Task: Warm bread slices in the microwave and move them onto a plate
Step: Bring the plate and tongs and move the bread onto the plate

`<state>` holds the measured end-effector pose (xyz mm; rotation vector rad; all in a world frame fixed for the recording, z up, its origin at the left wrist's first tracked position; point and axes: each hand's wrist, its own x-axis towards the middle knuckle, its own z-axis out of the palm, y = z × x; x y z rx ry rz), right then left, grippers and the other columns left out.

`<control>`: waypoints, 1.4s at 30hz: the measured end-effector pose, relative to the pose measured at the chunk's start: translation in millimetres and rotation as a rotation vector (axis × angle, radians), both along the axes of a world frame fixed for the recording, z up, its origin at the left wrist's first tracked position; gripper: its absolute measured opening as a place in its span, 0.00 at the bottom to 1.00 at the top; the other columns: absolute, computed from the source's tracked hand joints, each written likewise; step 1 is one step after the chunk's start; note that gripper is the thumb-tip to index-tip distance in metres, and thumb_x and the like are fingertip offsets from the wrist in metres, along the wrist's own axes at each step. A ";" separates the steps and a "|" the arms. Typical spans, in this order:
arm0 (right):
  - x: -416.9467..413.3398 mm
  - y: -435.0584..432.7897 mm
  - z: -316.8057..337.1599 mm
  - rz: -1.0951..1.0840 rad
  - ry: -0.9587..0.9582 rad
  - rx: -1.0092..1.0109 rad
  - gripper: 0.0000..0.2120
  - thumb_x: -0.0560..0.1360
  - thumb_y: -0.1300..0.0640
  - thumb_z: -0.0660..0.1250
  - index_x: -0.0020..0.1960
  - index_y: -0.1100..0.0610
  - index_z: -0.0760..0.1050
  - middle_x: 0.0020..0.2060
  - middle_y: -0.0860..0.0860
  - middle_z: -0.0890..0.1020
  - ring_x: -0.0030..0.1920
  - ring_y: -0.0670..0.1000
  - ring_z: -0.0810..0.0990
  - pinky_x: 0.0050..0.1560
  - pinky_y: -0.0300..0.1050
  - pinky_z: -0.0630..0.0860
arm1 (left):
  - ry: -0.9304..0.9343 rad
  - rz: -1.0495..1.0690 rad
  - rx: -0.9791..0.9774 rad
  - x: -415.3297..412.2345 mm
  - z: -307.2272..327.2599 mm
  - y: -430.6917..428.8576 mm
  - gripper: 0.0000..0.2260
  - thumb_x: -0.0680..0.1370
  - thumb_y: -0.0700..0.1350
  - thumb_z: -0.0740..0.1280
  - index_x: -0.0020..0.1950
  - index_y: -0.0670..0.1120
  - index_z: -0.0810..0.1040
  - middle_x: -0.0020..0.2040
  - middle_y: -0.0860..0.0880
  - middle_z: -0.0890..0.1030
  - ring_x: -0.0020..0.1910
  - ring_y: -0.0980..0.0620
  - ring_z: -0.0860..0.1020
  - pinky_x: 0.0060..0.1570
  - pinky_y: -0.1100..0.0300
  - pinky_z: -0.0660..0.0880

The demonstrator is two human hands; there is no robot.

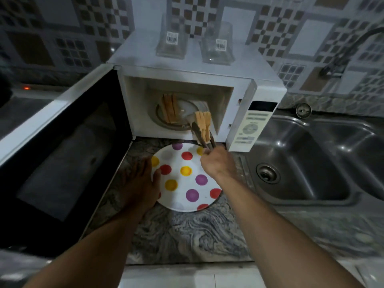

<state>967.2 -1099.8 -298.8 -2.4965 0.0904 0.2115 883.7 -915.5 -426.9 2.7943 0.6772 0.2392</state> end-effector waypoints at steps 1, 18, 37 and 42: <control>-8.5 -3.4 -1.9 -0.003 0.001 -0.002 0.17 0.80 0.49 0.61 0.57 0.62 0.77 0.55 0.61 0.82 0.56 0.64 0.80 0.52 0.51 0.76 | 0.020 0.001 -0.022 0.1 -0.6 0.7 0.34 0.78 0.62 0.42 0.78 0.46 0.63 0.74 0.42 0.69 0.72 0.39 0.67 0.72 0.40 0.56; -94.6 -33.0 -46.0 0.052 0.017 -0.108 0.19 0.82 0.45 0.59 0.61 0.61 0.69 0.53 0.62 0.81 0.54 0.65 0.80 0.47 0.52 0.74 | 0.027 0.016 -0.040 -6.0 0.0 -1.4 0.28 0.83 0.59 0.45 0.81 0.51 0.52 0.80 0.47 0.59 0.79 0.47 0.55 0.77 0.44 0.45; -111.0 -35.2 -58.3 0.094 -0.018 -0.088 0.23 0.80 0.45 0.62 0.68 0.59 0.64 0.52 0.60 0.82 0.53 0.63 0.82 0.47 0.54 0.80 | 0.017 0.031 -0.032 -4.5 2.6 -4.4 0.27 0.83 0.59 0.48 0.80 0.51 0.53 0.80 0.46 0.59 0.78 0.45 0.57 0.76 0.43 0.47; -114.9 -39.2 -51.4 0.096 -0.027 -0.046 0.21 0.79 0.43 0.61 0.65 0.55 0.65 0.50 0.58 0.82 0.49 0.60 0.82 0.46 0.54 0.81 | 0.011 0.025 -0.041 -6.4 7.9 -5.9 0.27 0.83 0.58 0.49 0.81 0.50 0.53 0.79 0.45 0.60 0.78 0.44 0.57 0.75 0.45 0.47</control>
